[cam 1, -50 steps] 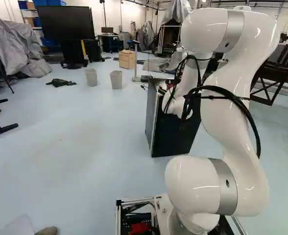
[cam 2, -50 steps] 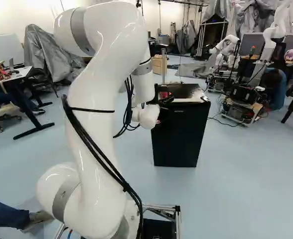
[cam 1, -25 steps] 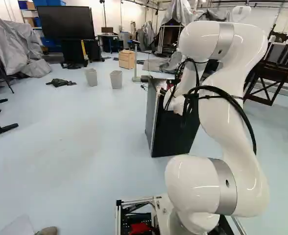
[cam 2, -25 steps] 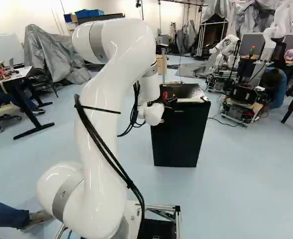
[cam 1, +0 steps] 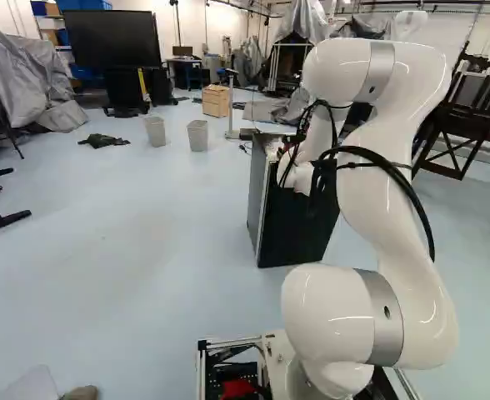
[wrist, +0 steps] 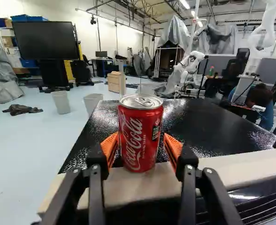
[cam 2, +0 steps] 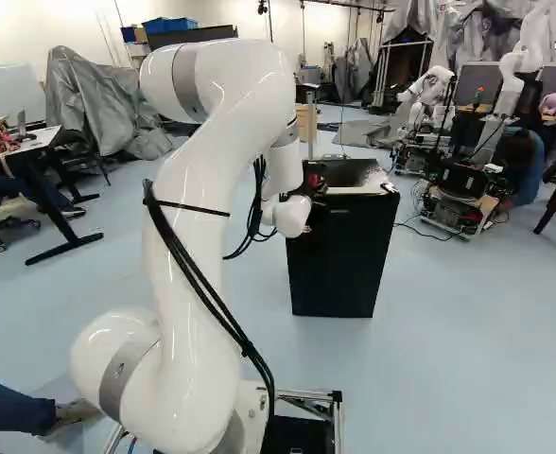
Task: Grab a drink from the fridge
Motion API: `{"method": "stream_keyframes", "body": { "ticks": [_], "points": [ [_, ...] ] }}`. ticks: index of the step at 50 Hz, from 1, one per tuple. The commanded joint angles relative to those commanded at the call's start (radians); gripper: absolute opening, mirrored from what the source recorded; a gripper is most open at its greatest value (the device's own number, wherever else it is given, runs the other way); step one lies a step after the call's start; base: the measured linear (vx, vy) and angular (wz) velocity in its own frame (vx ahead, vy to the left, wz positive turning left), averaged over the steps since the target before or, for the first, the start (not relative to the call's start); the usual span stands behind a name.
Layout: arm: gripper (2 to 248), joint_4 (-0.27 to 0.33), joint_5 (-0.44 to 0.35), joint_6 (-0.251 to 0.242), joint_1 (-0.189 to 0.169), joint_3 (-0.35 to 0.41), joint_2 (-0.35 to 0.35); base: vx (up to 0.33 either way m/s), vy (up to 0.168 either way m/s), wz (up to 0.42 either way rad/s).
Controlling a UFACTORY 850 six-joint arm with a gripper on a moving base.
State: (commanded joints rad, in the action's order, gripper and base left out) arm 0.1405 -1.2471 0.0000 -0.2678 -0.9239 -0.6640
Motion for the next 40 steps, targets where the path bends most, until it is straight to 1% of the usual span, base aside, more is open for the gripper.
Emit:
{"method": "stream_keyframes", "body": {
  "ticks": [1,2,7,8,16,40],
  "points": [
    [160,0.0,0.0,0.0,0.0,0.0,0.0,0.0,0.0,0.0],
    [122,0.0,0.0,0.0,0.0,0.0,0.0,0.0,0.0,0.0],
    [122,0.0,0.0,0.0,0.0,0.0,0.0,0.0,0.0,0.0],
    [96,0.0,0.0,0.0,0.0,0.0,0.0,0.0,0.0,0.0],
    [96,0.0,0.0,0.0,0.001,0.002,0.007,0.0,0.0,0.0],
    [96,0.0,0.0,0.0,0.001,0.008,0.057,0.0,0.0,0.0]
  ]
}}
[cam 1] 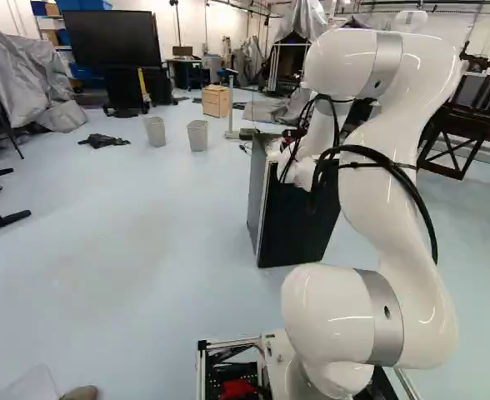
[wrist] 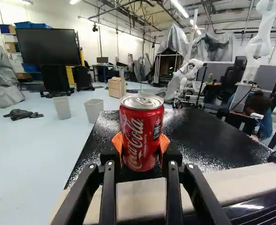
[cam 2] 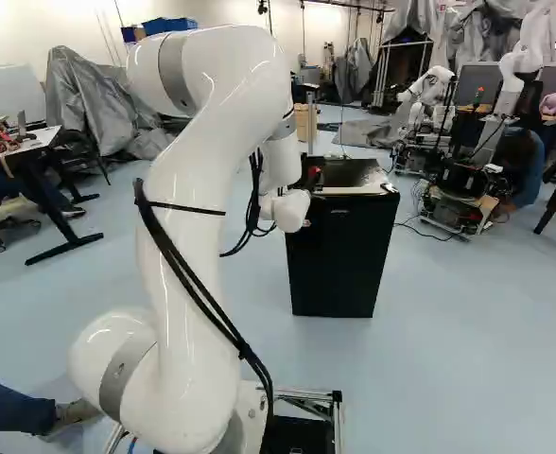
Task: Grab a drink from the fridge
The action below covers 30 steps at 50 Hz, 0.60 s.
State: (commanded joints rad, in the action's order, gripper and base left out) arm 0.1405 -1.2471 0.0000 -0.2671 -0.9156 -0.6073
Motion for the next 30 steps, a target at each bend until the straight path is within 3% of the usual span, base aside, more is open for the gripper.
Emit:
{"method": "stream_keyframes", "body": {
  "ticks": [30],
  "points": [
    [96,0.0,0.001,0.0,0.001,0.004,0.042,0.0,0.0,0.0]
  ]
}}
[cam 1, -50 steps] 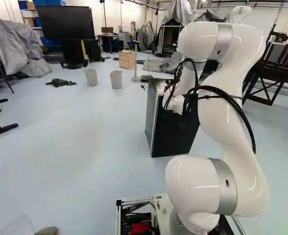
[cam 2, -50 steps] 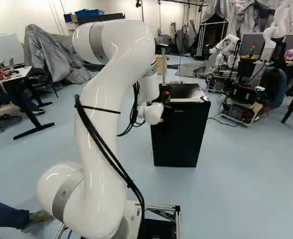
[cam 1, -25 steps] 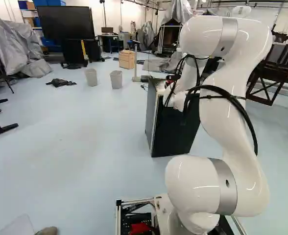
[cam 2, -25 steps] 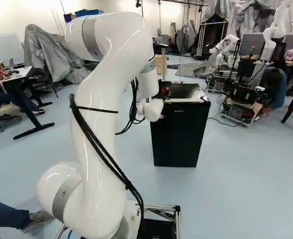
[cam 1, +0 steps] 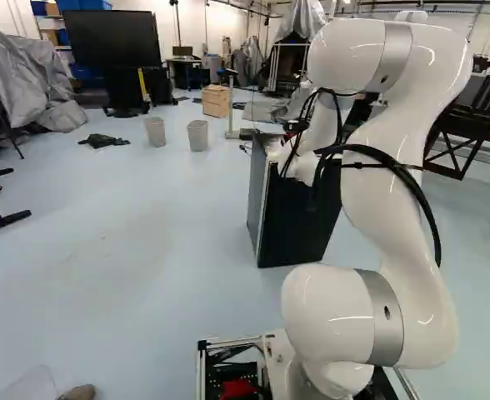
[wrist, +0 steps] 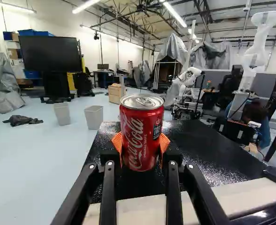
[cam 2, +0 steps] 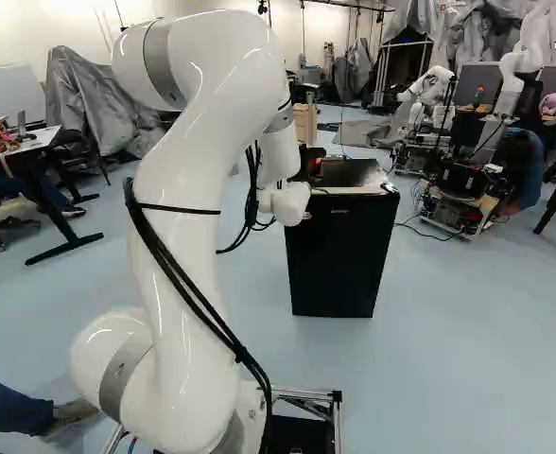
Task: Grab a drink from the fridge
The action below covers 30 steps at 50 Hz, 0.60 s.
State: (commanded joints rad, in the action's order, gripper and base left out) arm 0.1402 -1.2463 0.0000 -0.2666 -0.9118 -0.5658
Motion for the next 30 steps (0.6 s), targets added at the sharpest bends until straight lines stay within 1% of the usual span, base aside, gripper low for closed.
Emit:
{"method": "stream_keyframes", "body": {
  "ticks": [15,30],
  "points": [
    [96,-0.004,0.01,0.0,0.007,0.022,0.022,0.0,0.0,0.0],
    [96,-0.012,0.031,0.0,0.022,0.068,0.07,0.0,0.0,0.0]
  ]
}}
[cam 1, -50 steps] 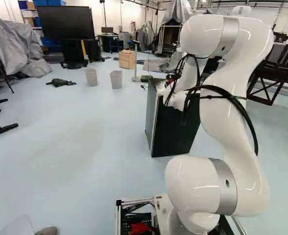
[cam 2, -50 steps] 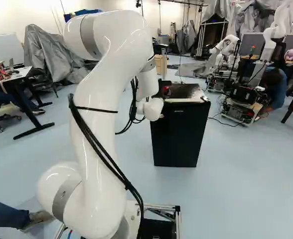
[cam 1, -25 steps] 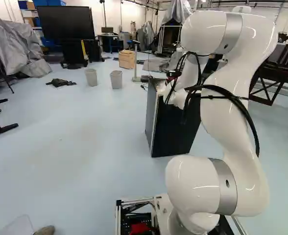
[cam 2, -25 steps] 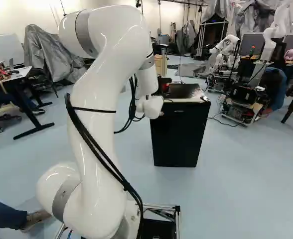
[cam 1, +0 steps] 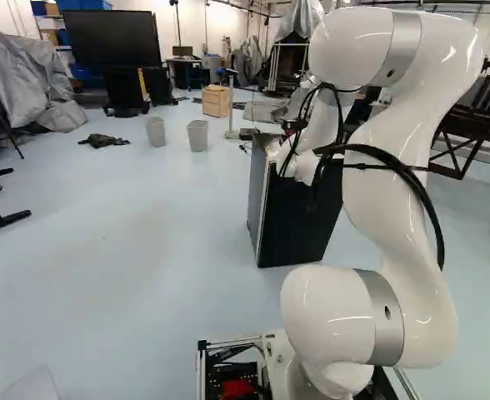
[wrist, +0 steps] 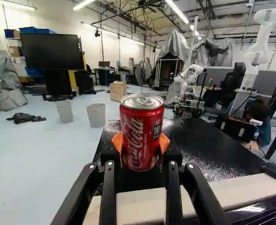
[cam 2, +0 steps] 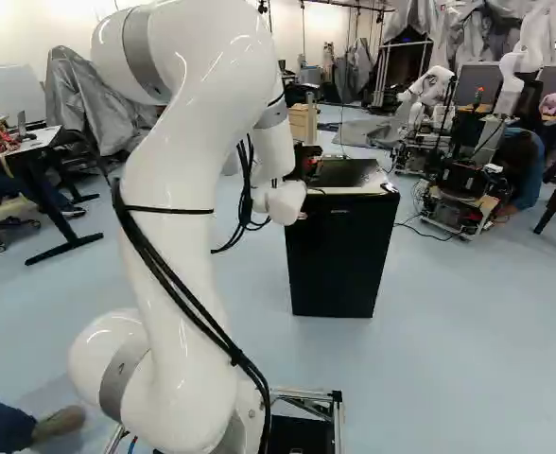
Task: Grab a drink from the fridge
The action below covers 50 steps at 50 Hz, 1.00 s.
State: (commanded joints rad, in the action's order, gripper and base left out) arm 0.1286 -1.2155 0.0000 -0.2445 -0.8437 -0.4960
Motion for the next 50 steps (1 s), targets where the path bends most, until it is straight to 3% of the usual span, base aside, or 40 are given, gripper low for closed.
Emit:
{"method": "stream_keyframes", "body": {
  "ticks": [25,50],
  "points": [
    [96,-0.022,0.06,0.0,0.043,0.132,0.135,0.0,0.0,0.0],
    [96,-0.057,0.151,0.0,0.108,0.333,0.341,0.0,0.0,0.0]
  ]
}}
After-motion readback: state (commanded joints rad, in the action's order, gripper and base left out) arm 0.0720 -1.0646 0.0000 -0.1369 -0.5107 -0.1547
